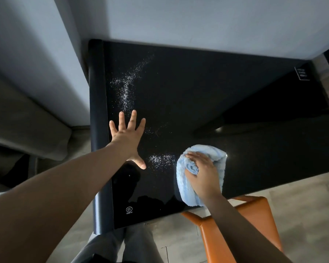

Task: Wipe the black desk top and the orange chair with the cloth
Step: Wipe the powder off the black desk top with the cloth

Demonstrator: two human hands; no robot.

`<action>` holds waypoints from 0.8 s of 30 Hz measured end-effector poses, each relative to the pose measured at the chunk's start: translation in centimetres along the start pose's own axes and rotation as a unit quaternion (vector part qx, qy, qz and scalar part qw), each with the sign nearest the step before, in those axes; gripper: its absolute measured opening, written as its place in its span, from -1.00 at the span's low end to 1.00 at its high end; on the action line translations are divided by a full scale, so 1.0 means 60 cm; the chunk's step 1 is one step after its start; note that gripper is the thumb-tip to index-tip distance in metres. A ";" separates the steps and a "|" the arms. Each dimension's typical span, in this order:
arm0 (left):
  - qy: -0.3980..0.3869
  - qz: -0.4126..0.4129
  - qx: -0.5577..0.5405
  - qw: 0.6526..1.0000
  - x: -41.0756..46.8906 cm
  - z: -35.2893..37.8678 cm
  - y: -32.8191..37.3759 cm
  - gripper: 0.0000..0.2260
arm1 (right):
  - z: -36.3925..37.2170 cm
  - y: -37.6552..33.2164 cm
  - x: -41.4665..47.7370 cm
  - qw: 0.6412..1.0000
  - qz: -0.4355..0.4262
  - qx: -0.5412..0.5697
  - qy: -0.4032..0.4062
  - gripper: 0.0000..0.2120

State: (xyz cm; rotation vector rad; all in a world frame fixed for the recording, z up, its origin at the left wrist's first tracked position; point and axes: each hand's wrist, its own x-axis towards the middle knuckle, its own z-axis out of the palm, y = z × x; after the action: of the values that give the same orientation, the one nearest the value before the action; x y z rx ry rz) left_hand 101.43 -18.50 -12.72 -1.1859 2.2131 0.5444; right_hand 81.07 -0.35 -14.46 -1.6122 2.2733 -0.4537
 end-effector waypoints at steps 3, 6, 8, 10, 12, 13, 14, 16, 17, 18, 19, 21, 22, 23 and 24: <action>0.006 0.005 0.010 1.000 -0.009 -0.001 0.006 0.38 | 0.001 0.006 -0.020 1.000 0.001 0.004 0.002 -0.60; 0.032 -0.001 0.018 0.999 -0.034 0.009 0.018 0.28 | 0.002 0.008 -0.031 1.000 -0.003 0.005 0.010 -0.61; 0.036 -0.003 0.002 0.999 -0.062 0.026 0.030 0.22 | 0.002 0.009 -0.037 1.000 0.003 -0.001 0.006 -0.61; 0.029 -0.010 -0.017 0.999 -0.093 0.050 0.043 0.23 | 0.002 0.008 -0.045 1.000 0.008 -0.008 -0.002 -0.61; 0.015 -0.024 -0.028 0.999 -0.123 0.077 0.057 0.25 | 0.004 0.009 -0.054 1.000 0.014 -0.004 -0.004 -0.61; 0.009 -0.030 -0.035 0.999 -0.134 0.090 0.064 0.26 | 0.005 0.011 -0.060 1.000 0.017 -0.002 -0.002 -0.60; 0.005 -0.034 -0.042 0.999 -0.143 0.101 0.070 0.26 | 0.006 0.011 -0.066 1.000 0.019 -0.003 -0.004 -0.60; 0.005 -0.041 -0.044 0.998 -0.156 0.120 0.078 0.26 | 0.007 0.012 -0.079 1.000 0.022 -0.006 -0.007 -0.60; 0.007 -0.043 -0.039 0.998 -0.160 0.127 0.079 0.26 | 0.007 0.012 -0.086 1.000 0.023 -0.001 -0.005 -0.59; 0.011 -0.046 -0.034 0.998 -0.162 0.133 0.079 0.26 | 0.008 0.013 -0.094 1.000 0.025 0.005 -0.003 -0.59; 0.017 -0.047 -0.031 0.998 -0.164 0.139 0.078 0.27 | 0.008 0.013 -0.102 1.000 0.025 0.011 -0.002 -0.60; 0.025 -0.046 -0.034 0.998 -0.163 0.144 0.077 0.27 | 0.009 0.015 -0.117 1.000 0.024 0.013 -0.005 -0.60; 0.024 -0.046 -0.035 0.998 -0.162 0.144 0.078 0.28 | 0.010 0.017 -0.124 1.000 0.022 0.014 -0.006 -0.60; 0.022 -0.047 -0.035 0.998 -0.161 0.142 0.079 0.28 | 0.010 0.019 -0.131 1.000 0.019 0.016 -0.005 -0.61; 0.021 -0.048 -0.035 0.998 -0.161 0.141 0.080 0.28 | 0.010 0.021 -0.139 1.000 0.017 0.019 -0.004 -0.61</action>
State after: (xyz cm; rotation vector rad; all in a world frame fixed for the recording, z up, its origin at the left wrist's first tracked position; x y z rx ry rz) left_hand 104.11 -5.08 -12.49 -1.3439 2.1736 0.5663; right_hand 82.92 7.90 -14.95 -1.5525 2.2688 -0.4779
